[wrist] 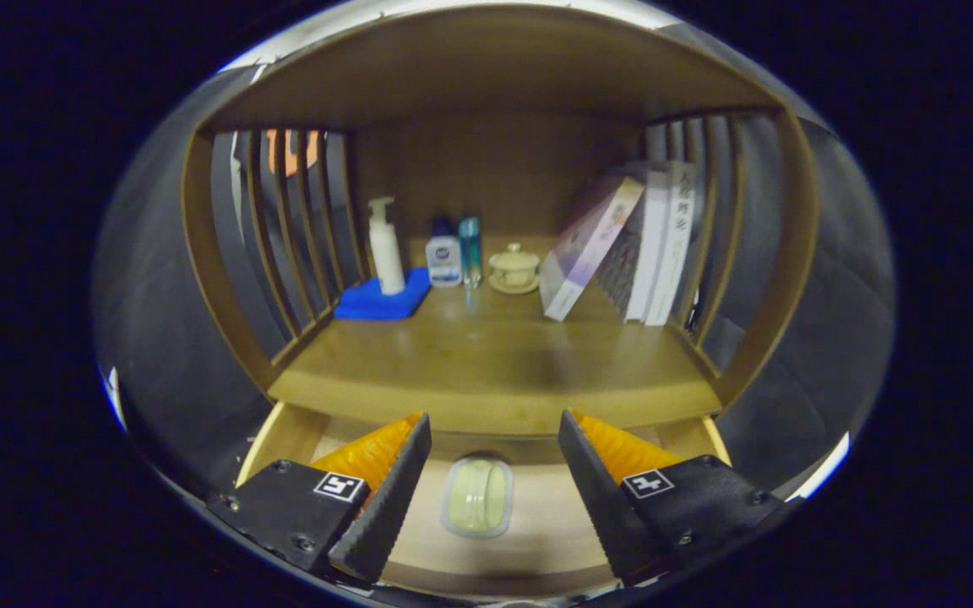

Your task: Pull open the drawer, take out the items inside it, and place them on the countertop above the cabinet.

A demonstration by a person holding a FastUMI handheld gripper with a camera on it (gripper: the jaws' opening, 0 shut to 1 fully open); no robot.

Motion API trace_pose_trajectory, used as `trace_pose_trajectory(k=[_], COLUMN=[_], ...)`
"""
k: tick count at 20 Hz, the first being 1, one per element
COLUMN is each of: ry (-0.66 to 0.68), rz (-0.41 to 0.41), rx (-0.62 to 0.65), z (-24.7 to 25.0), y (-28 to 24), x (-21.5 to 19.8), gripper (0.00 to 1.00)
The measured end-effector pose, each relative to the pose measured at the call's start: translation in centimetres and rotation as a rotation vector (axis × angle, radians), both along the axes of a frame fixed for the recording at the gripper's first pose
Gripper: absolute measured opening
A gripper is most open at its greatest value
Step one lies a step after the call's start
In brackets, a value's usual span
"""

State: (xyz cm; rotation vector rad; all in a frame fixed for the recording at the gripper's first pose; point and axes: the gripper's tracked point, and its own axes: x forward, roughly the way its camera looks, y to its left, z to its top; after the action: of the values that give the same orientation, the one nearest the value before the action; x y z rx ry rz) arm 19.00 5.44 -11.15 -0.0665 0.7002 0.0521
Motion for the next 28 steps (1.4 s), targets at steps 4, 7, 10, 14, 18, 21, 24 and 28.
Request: trace_pose_trajectory(k=[4, 7, 10, 14, 18, 21, 24, 28], ry=[0.191, 0.32, 0.417, 0.492, 0.535, 0.552, 0.546, 0.511], rz=[0.009, 0.01, -0.015, -0.051, -0.09, -0.098, -0.085, -0.055], rx=[0.014, 0.004, 0.031, 0.021, 0.036, 0.058, 0.069, 0.089], z=[-4.9, -8.2, -10.7, -12.5, -13.9, -14.4, -14.0, -11.8], y=[1.3, 1.6, 1.4, 0.5, 0.0, 0.0, 0.1, 0.2], x=[-0.4, -0.5, -1.2, -1.5, -1.5, -1.4, -1.6, -2.8], gripper=[0.91, 0.84, 0.82, 0.7, 0.52, 0.34, 0.24, 0.23])
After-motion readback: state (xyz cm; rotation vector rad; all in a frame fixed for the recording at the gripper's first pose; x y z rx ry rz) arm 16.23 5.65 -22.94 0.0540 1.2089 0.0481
